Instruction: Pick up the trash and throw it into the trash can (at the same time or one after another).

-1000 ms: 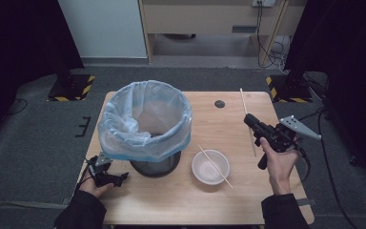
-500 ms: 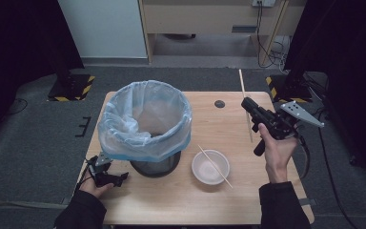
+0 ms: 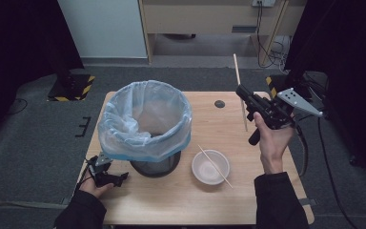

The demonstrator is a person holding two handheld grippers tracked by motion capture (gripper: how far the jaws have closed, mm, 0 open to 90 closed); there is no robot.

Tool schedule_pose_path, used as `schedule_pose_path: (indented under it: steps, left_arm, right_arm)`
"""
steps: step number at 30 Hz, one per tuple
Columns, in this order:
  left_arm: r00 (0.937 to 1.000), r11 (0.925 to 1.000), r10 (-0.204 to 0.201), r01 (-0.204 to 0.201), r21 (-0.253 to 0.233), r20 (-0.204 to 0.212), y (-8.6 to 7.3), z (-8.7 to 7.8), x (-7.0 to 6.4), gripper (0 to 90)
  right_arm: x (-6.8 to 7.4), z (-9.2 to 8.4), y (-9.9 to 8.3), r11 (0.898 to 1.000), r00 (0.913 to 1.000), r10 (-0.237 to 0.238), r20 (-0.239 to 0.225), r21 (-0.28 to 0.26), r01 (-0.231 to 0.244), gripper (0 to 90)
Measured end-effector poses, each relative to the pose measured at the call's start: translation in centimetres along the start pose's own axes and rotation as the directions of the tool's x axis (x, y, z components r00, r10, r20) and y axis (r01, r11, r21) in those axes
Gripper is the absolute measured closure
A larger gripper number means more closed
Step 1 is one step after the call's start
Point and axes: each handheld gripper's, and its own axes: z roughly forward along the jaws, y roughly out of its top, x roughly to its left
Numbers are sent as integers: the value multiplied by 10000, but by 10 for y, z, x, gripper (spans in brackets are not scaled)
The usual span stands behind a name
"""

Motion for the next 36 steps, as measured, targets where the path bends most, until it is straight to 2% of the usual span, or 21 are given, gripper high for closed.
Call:
schedule_pose_path:
  steps: [17, 24, 36]
  left_arm:
    - [10000, 10000, 10, -10, 0, 8, 0, 0, 0, 0]
    - [10000, 10000, 13, -13, -4, 10, 0, 0, 0, 0]
    - [10000, 10000, -4, 4, -37, 2, 0, 0, 0, 0]
  right_arm:
    - [27, 25, 17, 9982, 9982, -362, -489, -497, 337, 857]
    - [40, 36, 21, 9963, 9935, -565, -985, -703, 497, 858]
    - [61, 56, 25, 9952, 9867, -651, -1488, -814, 534, 857]
